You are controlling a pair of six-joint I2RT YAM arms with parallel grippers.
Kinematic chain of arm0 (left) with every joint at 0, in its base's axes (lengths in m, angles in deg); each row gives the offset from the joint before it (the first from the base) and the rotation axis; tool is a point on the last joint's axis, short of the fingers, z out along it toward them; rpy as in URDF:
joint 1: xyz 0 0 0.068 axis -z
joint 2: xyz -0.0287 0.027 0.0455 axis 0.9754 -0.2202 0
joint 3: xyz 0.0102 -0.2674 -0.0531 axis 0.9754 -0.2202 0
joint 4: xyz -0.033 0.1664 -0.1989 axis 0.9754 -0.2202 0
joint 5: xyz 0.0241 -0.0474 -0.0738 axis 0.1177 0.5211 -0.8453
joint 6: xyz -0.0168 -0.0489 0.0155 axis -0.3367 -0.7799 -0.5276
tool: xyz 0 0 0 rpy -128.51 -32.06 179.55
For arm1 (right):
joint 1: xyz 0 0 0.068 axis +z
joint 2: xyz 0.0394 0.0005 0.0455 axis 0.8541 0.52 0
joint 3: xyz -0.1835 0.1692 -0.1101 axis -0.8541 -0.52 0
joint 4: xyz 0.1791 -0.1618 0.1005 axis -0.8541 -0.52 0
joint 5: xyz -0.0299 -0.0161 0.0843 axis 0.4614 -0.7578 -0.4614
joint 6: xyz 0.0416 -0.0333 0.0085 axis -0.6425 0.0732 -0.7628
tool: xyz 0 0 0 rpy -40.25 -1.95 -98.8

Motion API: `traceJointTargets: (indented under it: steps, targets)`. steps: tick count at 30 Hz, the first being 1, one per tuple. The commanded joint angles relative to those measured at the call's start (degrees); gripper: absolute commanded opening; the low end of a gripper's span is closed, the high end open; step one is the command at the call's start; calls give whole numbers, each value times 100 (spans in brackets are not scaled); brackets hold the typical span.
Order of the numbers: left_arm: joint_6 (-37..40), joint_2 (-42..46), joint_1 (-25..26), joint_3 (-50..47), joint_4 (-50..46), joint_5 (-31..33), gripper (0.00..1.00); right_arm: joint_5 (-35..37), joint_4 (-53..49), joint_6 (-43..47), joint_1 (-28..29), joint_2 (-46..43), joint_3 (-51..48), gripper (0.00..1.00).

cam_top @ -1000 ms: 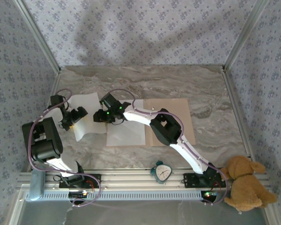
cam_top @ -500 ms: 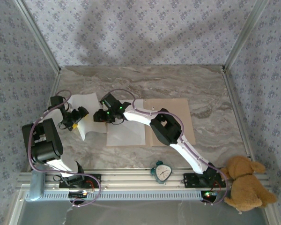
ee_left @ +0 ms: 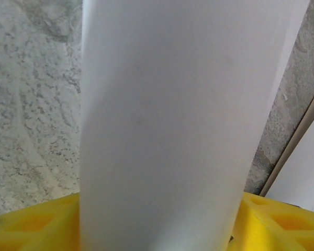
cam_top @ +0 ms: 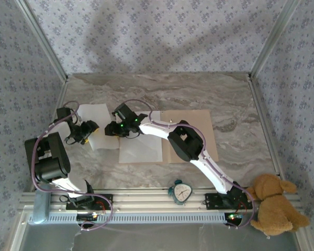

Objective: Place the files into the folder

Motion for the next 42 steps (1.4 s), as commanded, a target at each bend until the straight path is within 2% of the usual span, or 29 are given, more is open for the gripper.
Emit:
traceJointTargets:
  steps: [1, 5, 8, 13, 24, 27, 36, 42]
  targets:
    - [-43, 247, 8, 20, -195, -201, 63, -14, 105, -16, -9, -94, -208, 43]
    - [-144, 351, 7, -4, -195, -267, 56, -8, 464, 88, -46, -243, -411, 42]
    - [-215, 399, 2, -4, -223, -296, 51, -281, 720, 77, -110, -383, -556, 43]
    - [-292, 403, 4, 47, -332, -335, 46, -493, 1133, 287, -211, -1009, -1066, 43]
    - [-554, 574, 2, 110, -298, -763, 40, -1169, 861, 543, -728, -2780, -1938, 45]
    - [-611, 733, 2, 161, -357, -917, 37, -1377, 954, 262, -918, -3274, -2313, 46]
    - [-728, 1297, 127, 452, -787, -1288, 34, -1839, 2256, -1261, -1702, -4976, -4165, 50]
    - [-1018, 1538, 617, 845, -931, -1467, 32, -1952, 2431, -1903, -2076, -5972, -5111, 56]
